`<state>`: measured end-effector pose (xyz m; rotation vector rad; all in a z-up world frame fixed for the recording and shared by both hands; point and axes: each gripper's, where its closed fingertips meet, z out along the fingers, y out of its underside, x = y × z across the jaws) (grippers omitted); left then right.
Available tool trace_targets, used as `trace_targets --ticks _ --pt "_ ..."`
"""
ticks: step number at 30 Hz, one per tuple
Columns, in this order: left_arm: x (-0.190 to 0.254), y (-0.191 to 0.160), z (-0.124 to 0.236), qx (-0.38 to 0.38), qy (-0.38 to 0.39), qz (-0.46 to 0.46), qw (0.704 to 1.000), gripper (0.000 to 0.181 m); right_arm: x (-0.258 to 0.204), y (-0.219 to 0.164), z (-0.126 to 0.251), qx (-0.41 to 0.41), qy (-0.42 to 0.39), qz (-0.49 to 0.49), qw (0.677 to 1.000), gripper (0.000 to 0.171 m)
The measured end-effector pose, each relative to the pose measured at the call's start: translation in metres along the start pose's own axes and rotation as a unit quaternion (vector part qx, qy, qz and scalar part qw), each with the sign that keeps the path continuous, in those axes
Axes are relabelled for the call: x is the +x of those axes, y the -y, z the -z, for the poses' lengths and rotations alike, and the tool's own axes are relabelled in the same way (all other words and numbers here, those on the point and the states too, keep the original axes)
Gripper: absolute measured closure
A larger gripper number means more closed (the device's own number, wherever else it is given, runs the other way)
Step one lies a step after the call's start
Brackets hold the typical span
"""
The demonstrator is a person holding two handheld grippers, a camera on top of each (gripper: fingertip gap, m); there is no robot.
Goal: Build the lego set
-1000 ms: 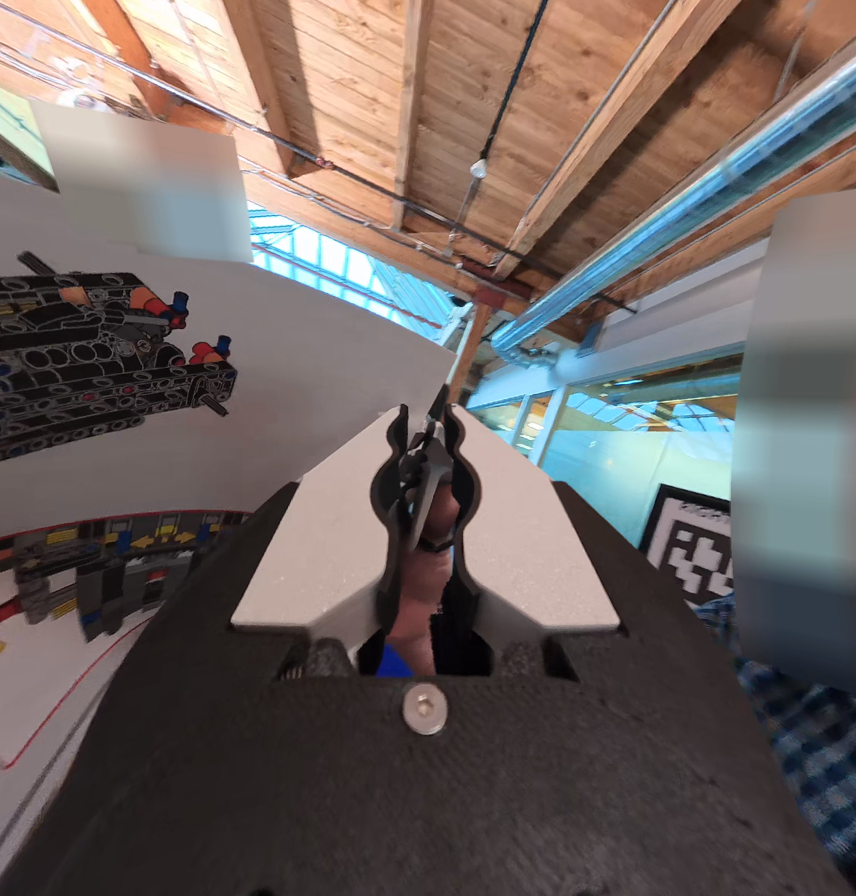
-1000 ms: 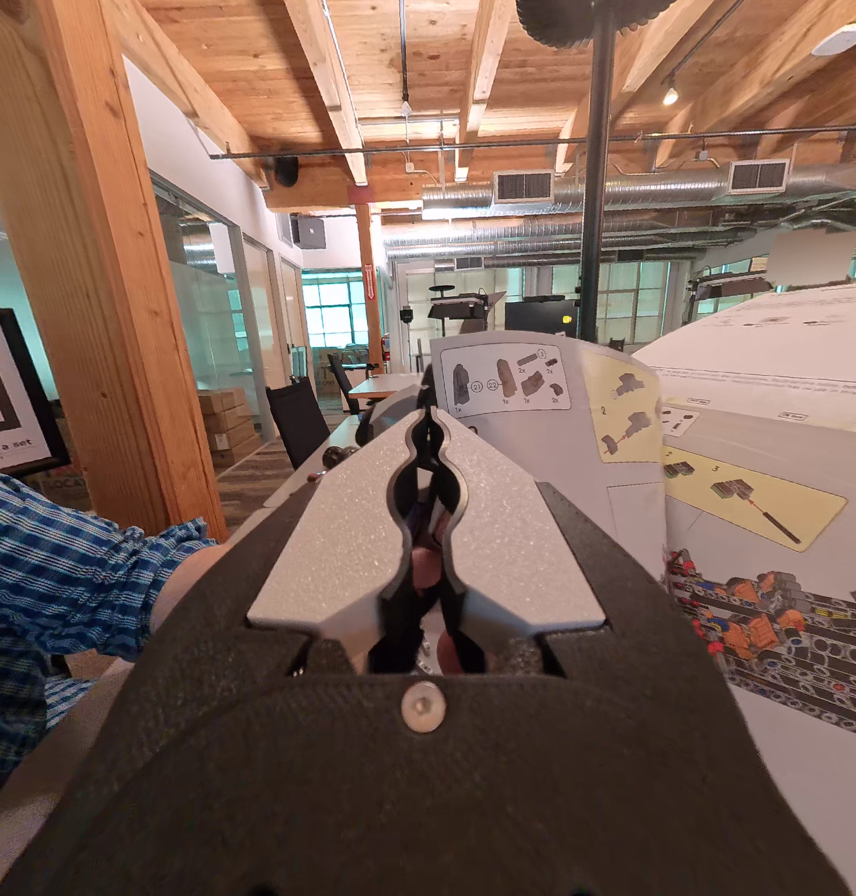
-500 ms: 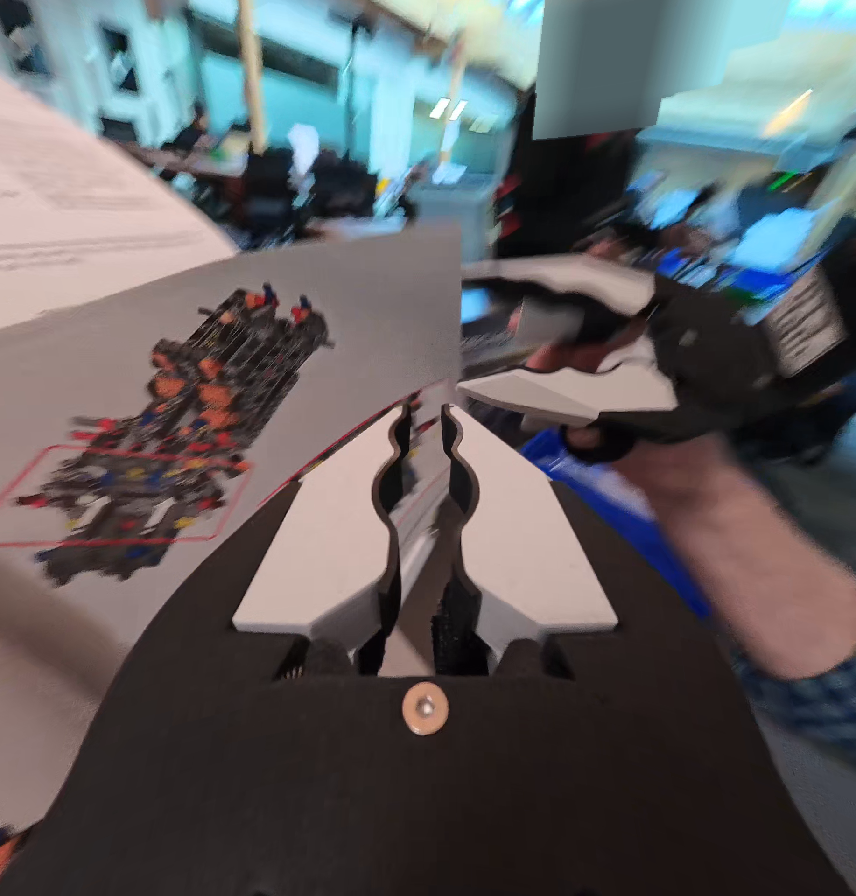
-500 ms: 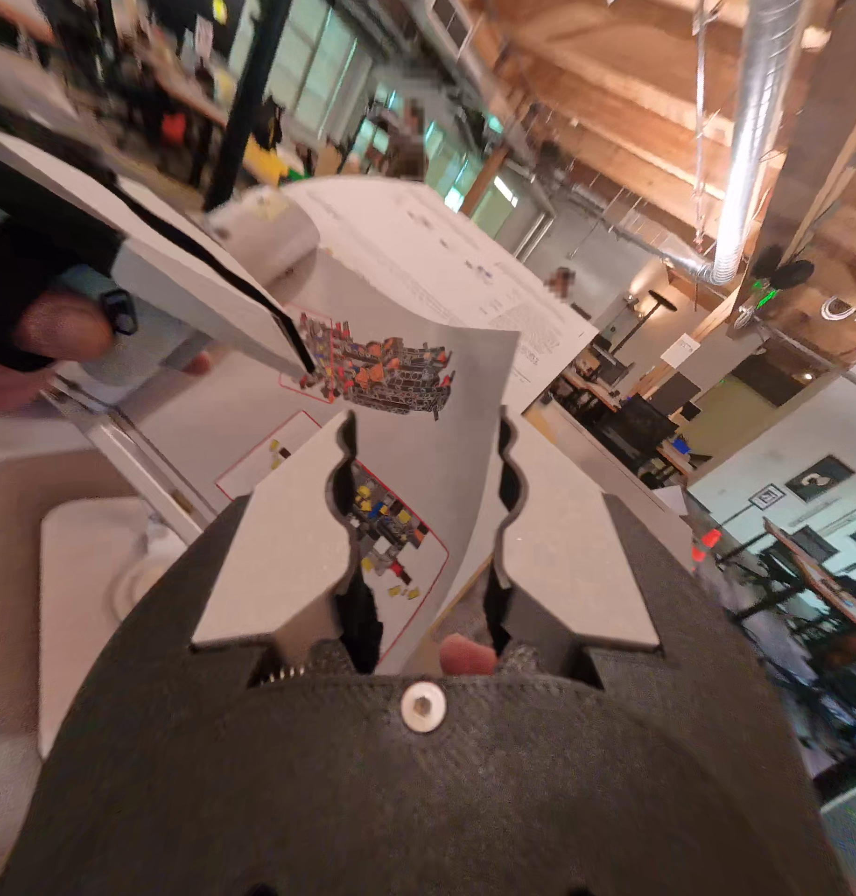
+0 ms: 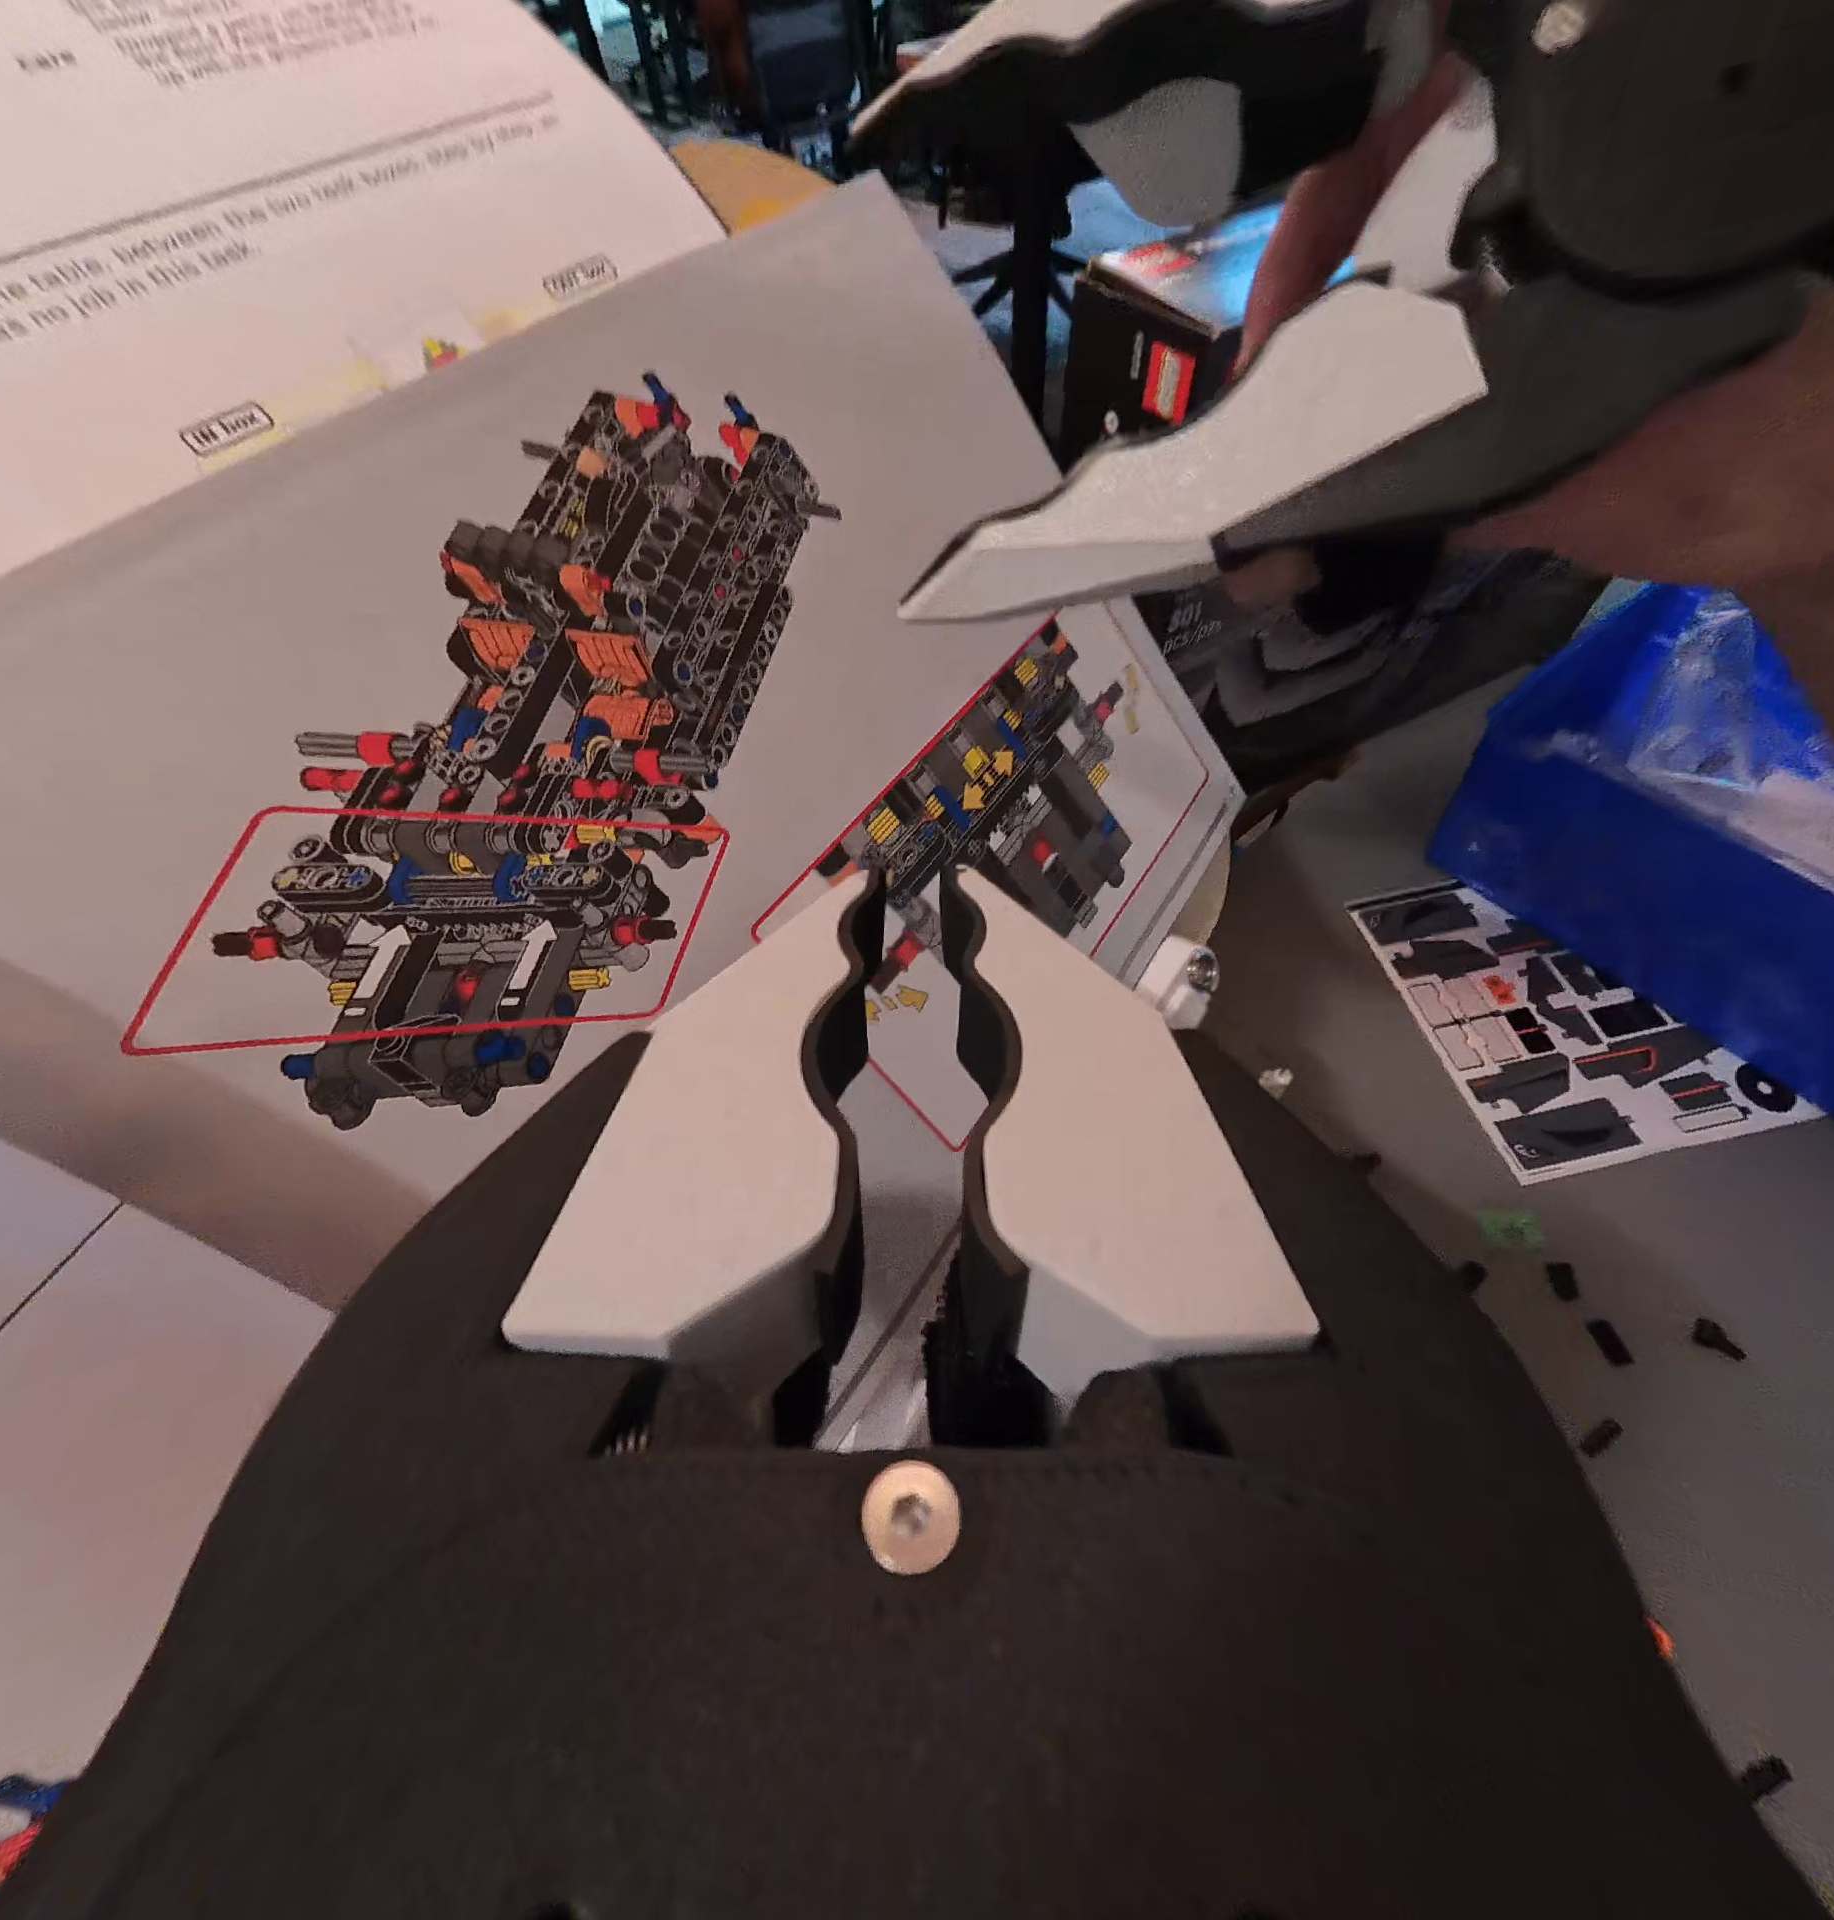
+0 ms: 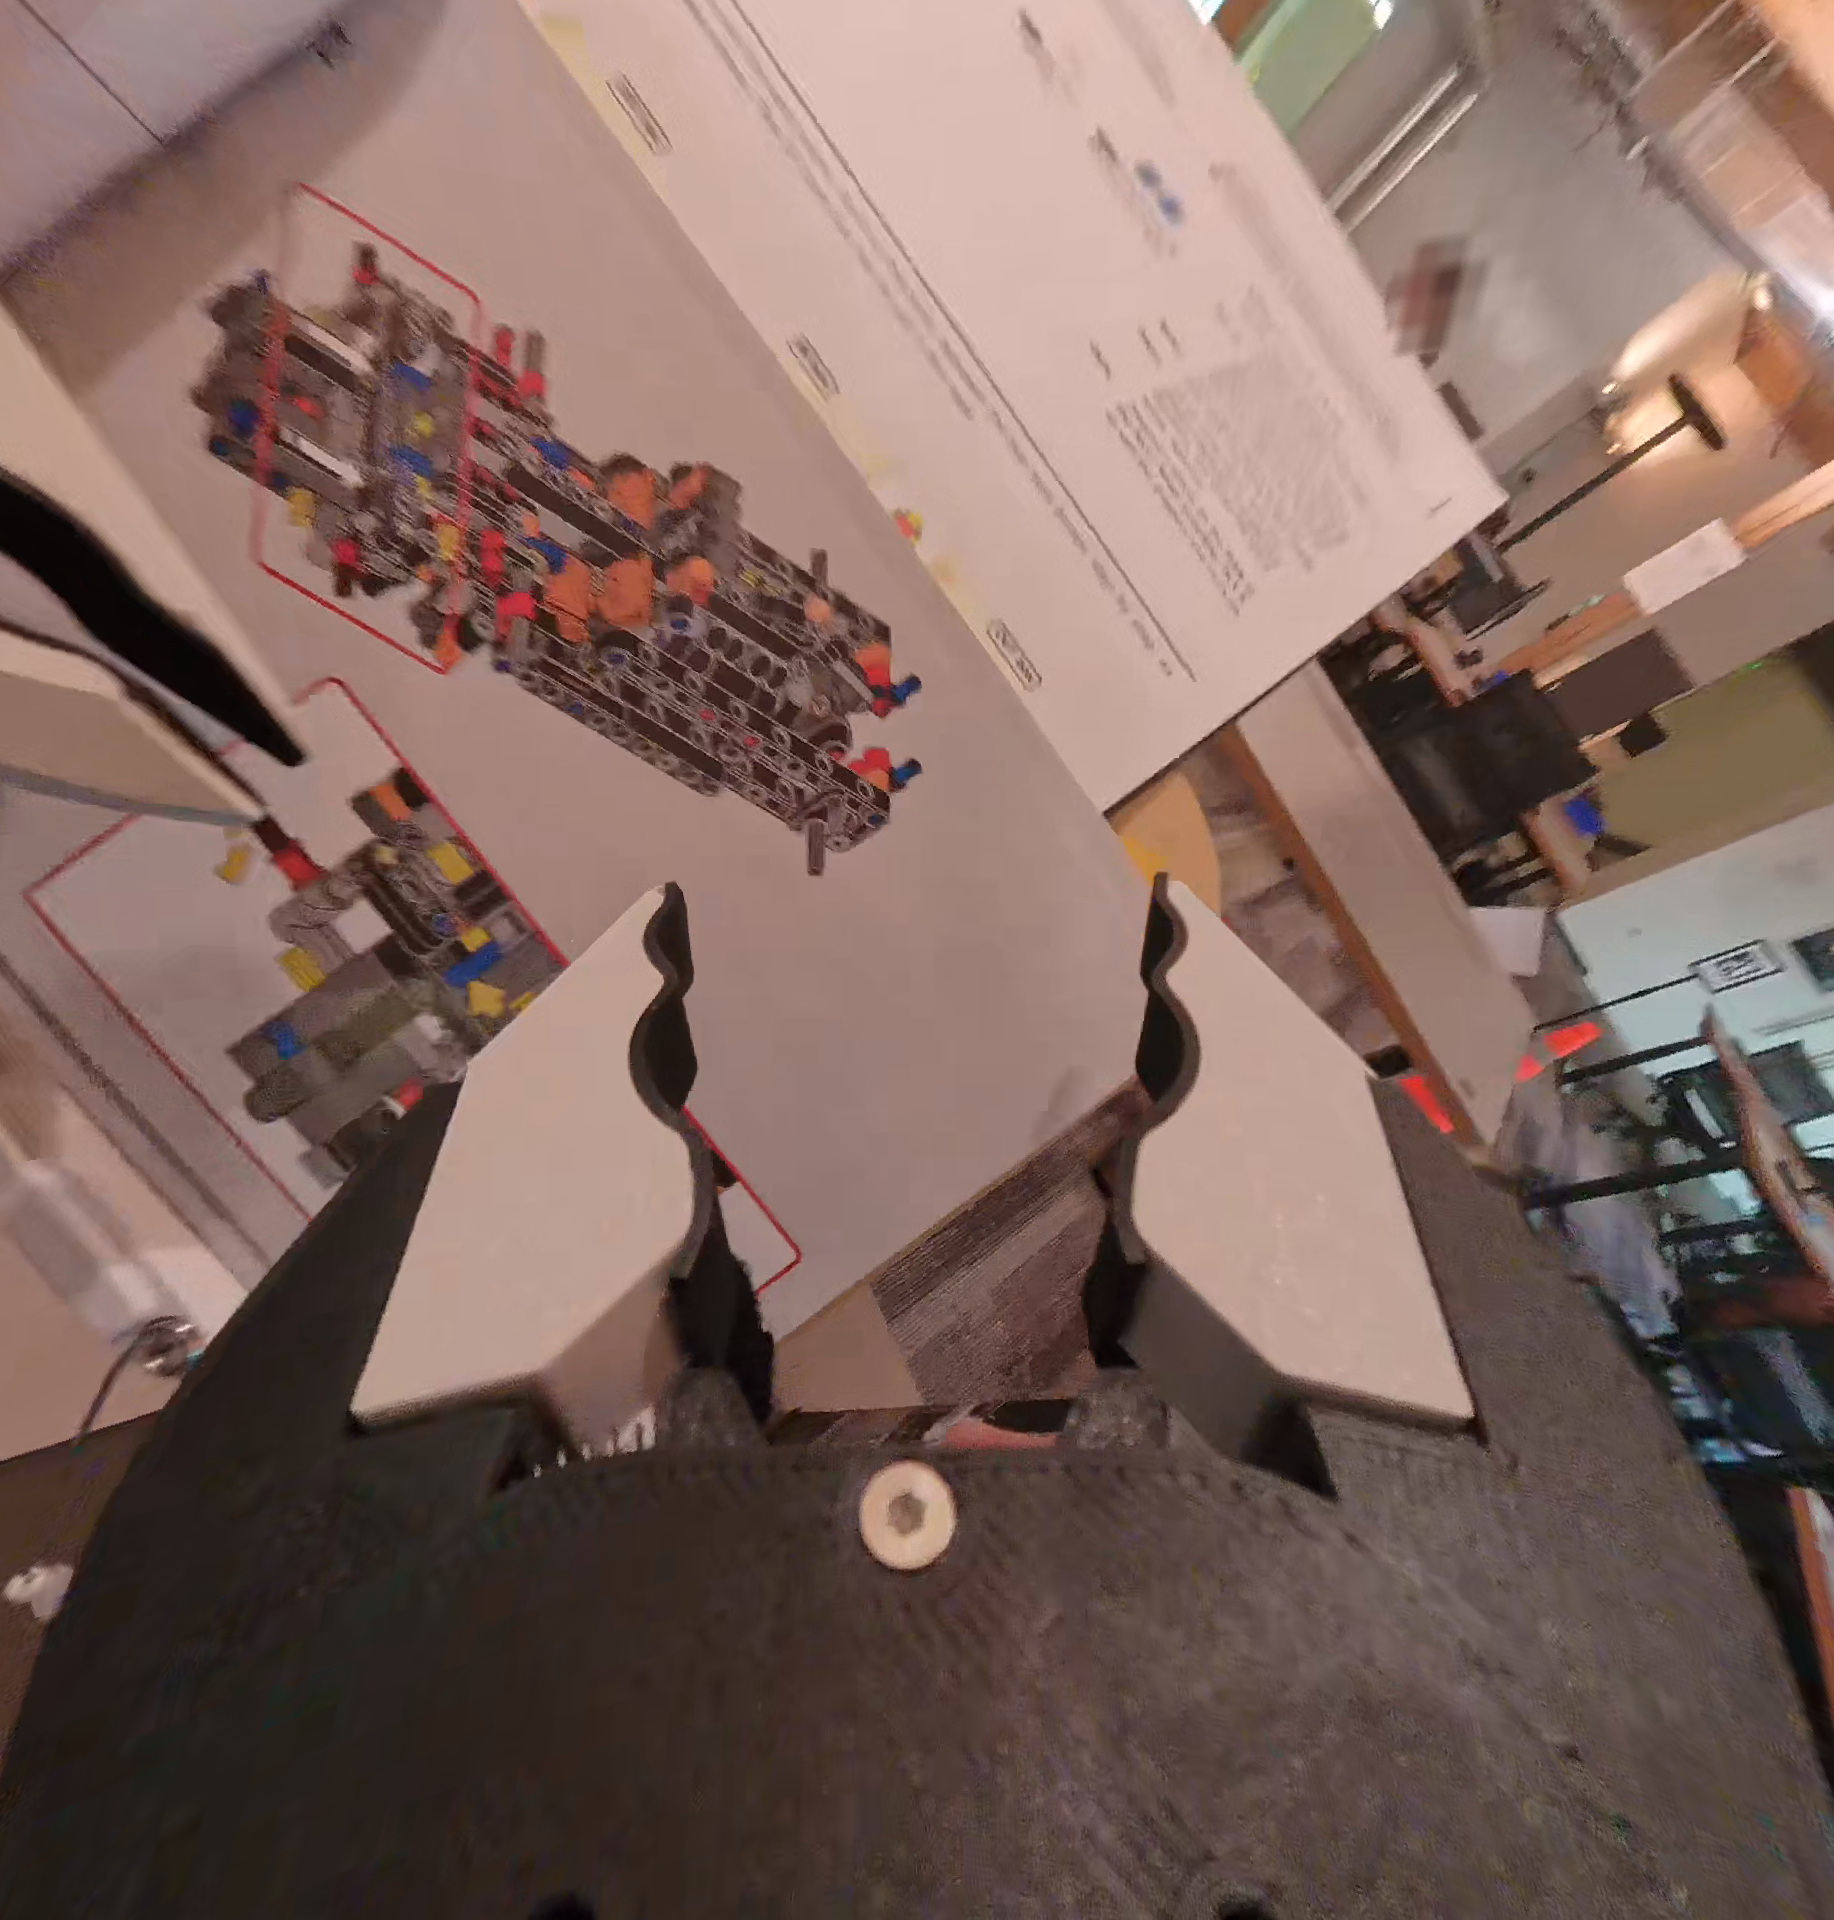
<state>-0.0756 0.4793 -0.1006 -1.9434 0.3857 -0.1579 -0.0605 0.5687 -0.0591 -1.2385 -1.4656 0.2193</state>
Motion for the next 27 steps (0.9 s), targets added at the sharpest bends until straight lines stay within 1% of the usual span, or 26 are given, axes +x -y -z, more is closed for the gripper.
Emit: trace_targets --ticks 2,6,9,11,16,18,20,21,23,26,27 --pt "-0.002 -0.007 -0.003 -0.014 0.003 -0.004 1.0 0.172 0.003 -0.008 -0.008 -0.007 0.016 -0.018 1.0 0.081" --pt "-0.003 -0.018 -0.01 -0.043 0.011 -0.014 0.999 0.173 0.003 -0.009 -0.012 0.001 0.035 -0.034 0.999 0.084" --pt "-0.002 -0.023 -0.014 -0.057 0.008 -0.011 0.998 0.174 0.003 -0.011 -0.014 0.0 0.046 -0.036 0.998 0.092" --pt "0.0 -0.024 -0.015 -0.062 0.009 -0.014 0.998 0.173 0.003 -0.011 -0.013 0.0 0.047 -0.032 0.998 0.101" --pt "0.001 -0.026 -0.016 -0.063 0.007 -0.012 0.998 0.173 0.001 -0.011 -0.011 -0.002 0.047 -0.019 0.999 0.111" --pt "0.003 -0.027 -0.015 -0.06 0.001 -0.005 0.998 0.173 -0.002 -0.01 -0.009 -0.004 0.043 -0.008 0.999 0.119" --pt "0.003 -0.027 -0.013 -0.057 -0.002 -0.003 0.998 0.173 -0.005 -0.01 -0.006 -0.003 0.038 0.001 0.999 0.135" --pt "0.004 -0.027 -0.012 -0.055 -0.003 -0.002 0.998 0.173 -0.008 -0.009 -0.004 -0.003 0.039 0.003 0.999 0.14" --pt "0.006 -0.022 -0.01 -0.042 -0.005 -0.003 0.999 0.172 -0.017 -0.006 0.004 -0.001 0.048 0.006 0.999 0.159" --pt "0.01 -0.014 0.0 -0.011 -0.018 -0.002 1.0 0.171 -0.03 0.005 0.019 0.01 0.045 0.019 0.999 0.171" --pt "0.012 -0.011 0.004 0.001 -0.024 0.001 1.0 0.17 -0.035 0.008 0.024 0.008 0.052 0.013 0.999 0.171"
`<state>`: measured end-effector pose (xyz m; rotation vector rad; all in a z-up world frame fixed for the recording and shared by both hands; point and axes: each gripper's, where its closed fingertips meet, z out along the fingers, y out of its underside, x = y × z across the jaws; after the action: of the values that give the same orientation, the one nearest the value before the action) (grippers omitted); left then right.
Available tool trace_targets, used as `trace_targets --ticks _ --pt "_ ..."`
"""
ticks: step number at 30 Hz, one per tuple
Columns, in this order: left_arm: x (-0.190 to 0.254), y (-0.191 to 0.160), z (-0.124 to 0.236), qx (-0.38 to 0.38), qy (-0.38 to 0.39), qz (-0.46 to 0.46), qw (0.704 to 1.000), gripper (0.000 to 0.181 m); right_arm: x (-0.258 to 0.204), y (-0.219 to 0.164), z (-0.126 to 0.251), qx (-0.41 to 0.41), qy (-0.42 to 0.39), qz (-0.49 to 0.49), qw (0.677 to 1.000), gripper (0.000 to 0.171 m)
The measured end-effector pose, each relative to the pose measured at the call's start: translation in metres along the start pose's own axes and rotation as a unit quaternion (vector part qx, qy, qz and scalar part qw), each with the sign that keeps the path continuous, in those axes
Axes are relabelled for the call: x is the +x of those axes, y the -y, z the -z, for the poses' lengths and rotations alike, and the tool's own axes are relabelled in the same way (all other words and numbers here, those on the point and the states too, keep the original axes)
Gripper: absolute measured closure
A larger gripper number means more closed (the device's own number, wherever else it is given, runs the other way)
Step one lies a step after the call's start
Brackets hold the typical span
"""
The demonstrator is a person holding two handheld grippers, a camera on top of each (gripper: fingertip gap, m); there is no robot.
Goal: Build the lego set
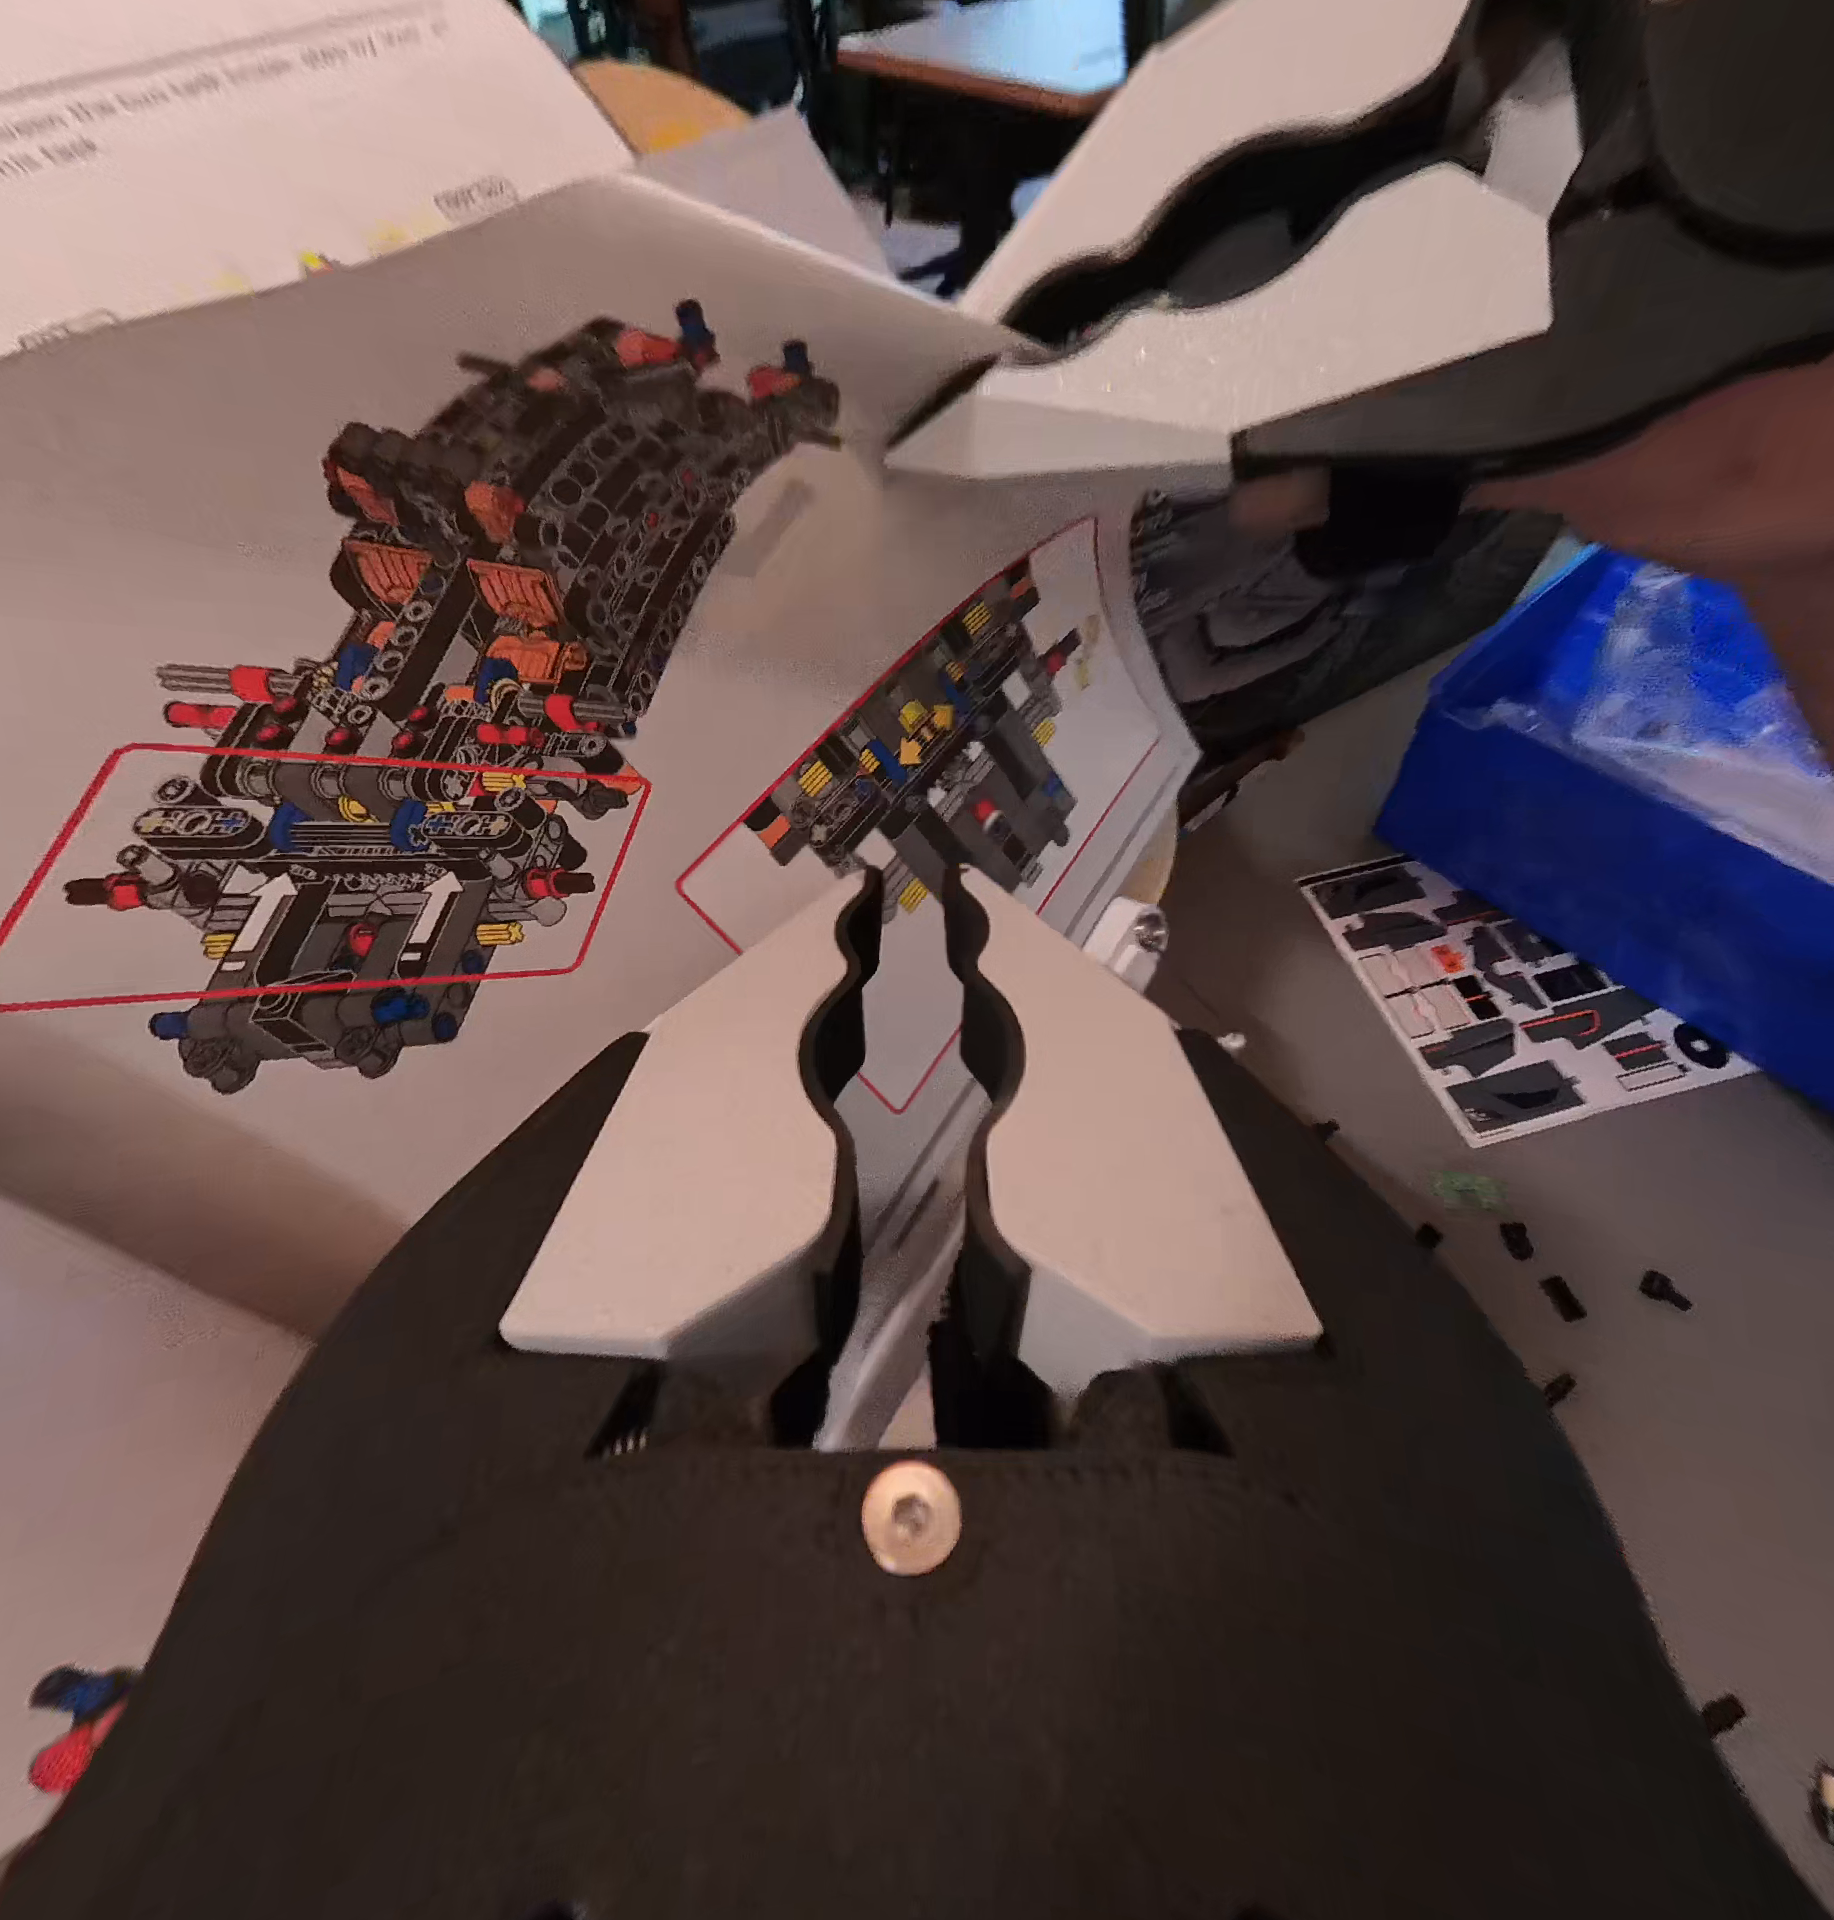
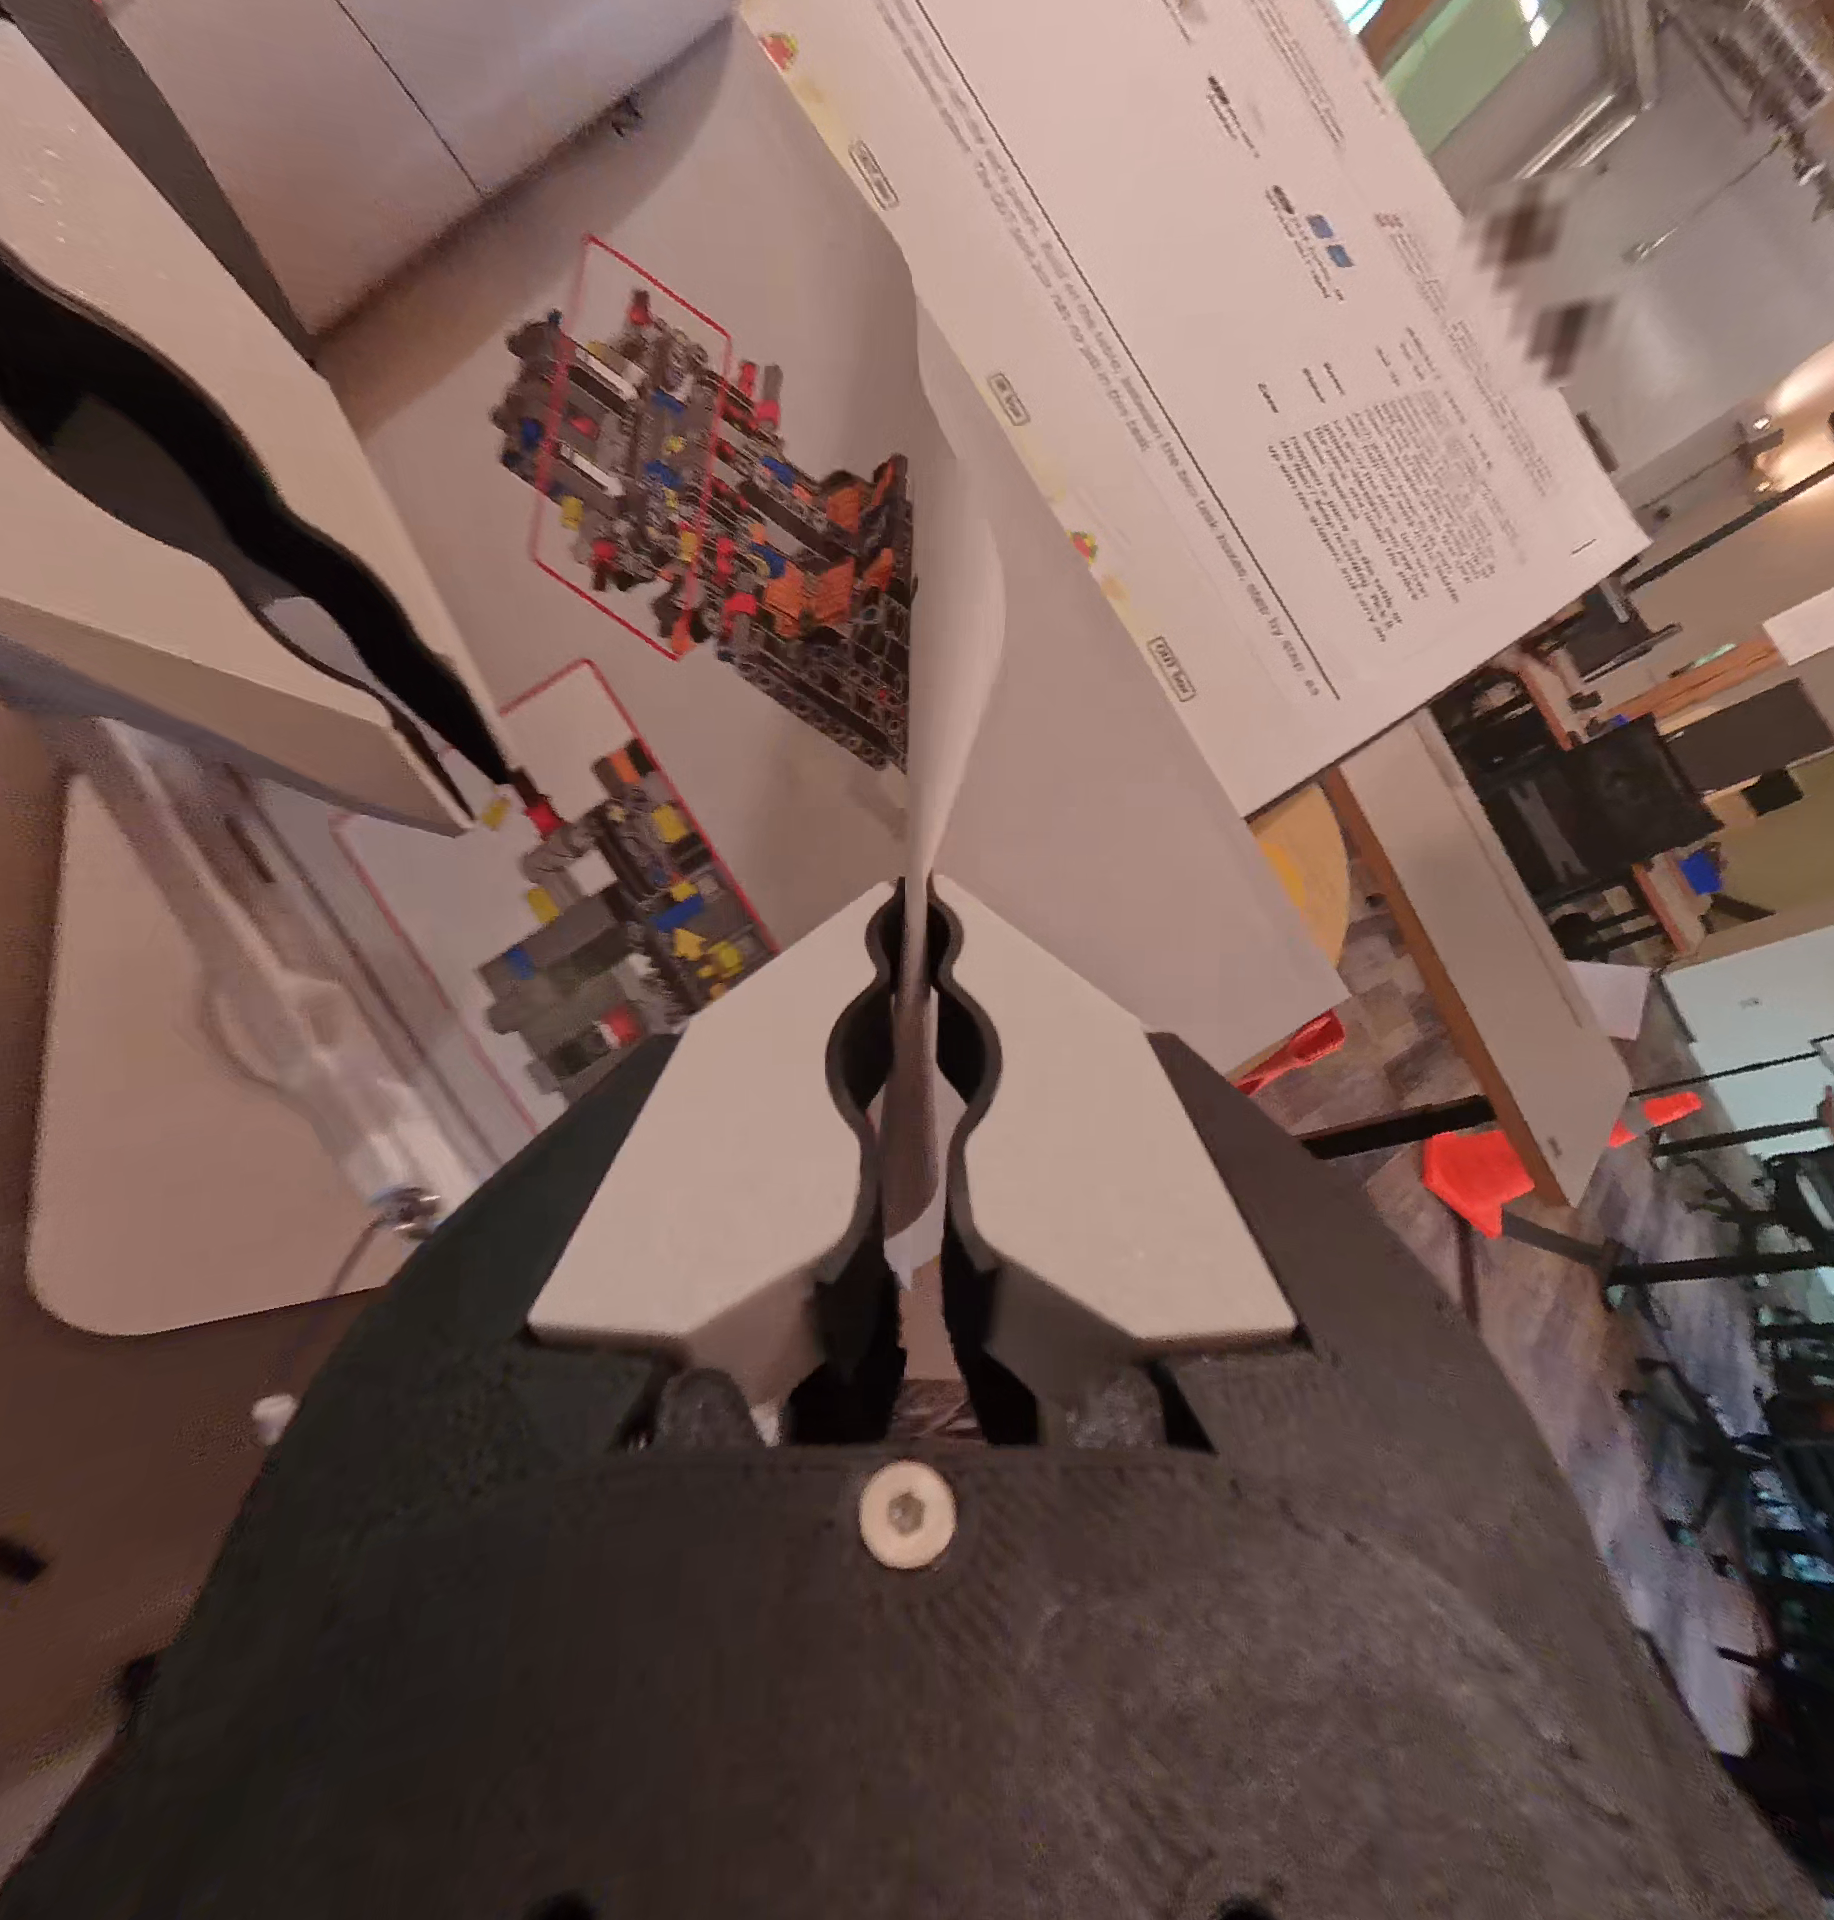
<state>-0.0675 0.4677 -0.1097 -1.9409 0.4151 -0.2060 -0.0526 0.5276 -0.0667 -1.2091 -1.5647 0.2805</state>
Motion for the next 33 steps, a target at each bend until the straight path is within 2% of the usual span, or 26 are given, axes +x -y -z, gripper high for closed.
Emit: trace_targets --ticks 4,7,10,14,17,23,25,30,32,33 --pt "0.013 0.016 0.029 0.08 -0.054 0.031 0.995 0.164 -0.031 0.026 0.021 0.029 0.032 -0.008 0.999 0.171" --pt "0.009 0.028 0.068 0.15 -0.104 0.101 0.978 0.155 -0.064 0.048 0.032 0.049 0.025 0.027 0.998 0.171" --pt "-0.007 0.032 0.1 0.187 -0.147 0.177 0.955 0.141 -0.097 0.068 0.037 0.056 -0.003 0.068 0.996 0.171" --pt "-0.023 0.017 0.115 0.177 -0.181 0.248 0.935 0.129 -0.131 0.091 0.034 0.053 -0.051 0.122 0.99 0.171" --pt "-0.026 0.01 0.119 0.172 -0.223 0.29 0.915 0.132 -0.147 0.099 0.025 0.036 -0.085 0.166 0.982 0.171" --pt "-0.027 0.014 0.123 0.168 -0.263 0.3 0.902 0.119 -0.156 0.108 0.011 0.013 -0.145 0.217 0.965 0.171" --pt "-0.021 0.015 0.128 0.166 -0.272 0.288 0.903 0.11 -0.156 0.11 0.008 -0.001 -0.173 0.245 0.954 0.171" --pt "-0.012 0.009 0.138 0.149 -0.268 0.264 0.914 0.094 -0.17 0.113 -0.009 -0.016 -0.185 0.294 0.938 0.171" --pt "-0.012 0.0 0.135 0.126 -0.243 0.25 0.929 0.096 -0.173 0.116 -0.013 -0.018 -0.194 0.304 0.933 0.17" --pt "-0.015 -0.005 0.132 0.115 -0.224 0.246 0.936 0.105 -0.175 0.117 -0.016 -0.02 -0.197 0.309 0.93 0.171"
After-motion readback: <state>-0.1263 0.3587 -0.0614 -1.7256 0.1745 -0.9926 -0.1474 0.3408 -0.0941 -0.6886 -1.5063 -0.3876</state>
